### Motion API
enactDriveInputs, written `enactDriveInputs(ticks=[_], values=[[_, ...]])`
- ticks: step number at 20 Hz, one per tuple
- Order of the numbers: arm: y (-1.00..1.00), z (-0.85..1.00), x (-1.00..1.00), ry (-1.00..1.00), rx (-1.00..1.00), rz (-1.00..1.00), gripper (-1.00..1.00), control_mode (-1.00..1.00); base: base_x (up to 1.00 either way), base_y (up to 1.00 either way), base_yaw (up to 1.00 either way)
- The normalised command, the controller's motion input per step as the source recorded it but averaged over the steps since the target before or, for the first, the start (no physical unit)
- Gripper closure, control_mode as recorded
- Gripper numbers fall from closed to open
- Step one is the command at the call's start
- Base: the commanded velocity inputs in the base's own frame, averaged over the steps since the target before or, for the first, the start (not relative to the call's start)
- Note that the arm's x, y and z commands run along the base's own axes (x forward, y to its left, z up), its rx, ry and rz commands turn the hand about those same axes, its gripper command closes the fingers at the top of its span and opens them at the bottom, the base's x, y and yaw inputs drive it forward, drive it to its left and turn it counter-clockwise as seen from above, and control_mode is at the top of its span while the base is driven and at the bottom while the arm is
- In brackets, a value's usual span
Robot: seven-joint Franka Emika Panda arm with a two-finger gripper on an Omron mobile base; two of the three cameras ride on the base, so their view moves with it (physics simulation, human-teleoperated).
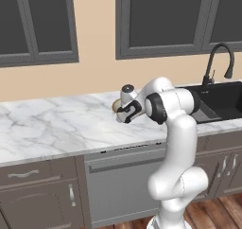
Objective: Clear the mugs and bowl far away from the sink.
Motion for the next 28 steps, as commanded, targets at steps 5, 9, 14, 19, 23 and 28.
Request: enactDriveInputs(ticks=[5, 9, 14, 19, 23, 28], values=[[0.00, 0.00, 0.01, 0.00, 0.00, -0.01, 1.00, -1.00, 0.00, 0.00, 0.00], [0.00, 0.00, 0.00, 0.00, 0.00, 0.00, 1.00, -1.00, 0.00, 0.00, 0.00], [0.00, 0.13, -0.10, 0.00, 0.00, 0.00, 1.00, -1.00, 0.00, 0.00, 0.00], [0.01, 0.63, -0.48, -0.01, 0.00, 0.06, 1.00, -1.00, 0.00, 0.00, 0.00], [0.03, 0.83, -0.68, 0.00, 0.00, 0.08, 1.00, -1.00, 0.00, 0.00, 0.00], [0.02, 0.89, -0.86, 0.00, 0.04, 0.08, 1.00, -1.00, 0.00, 0.00, 0.00]])
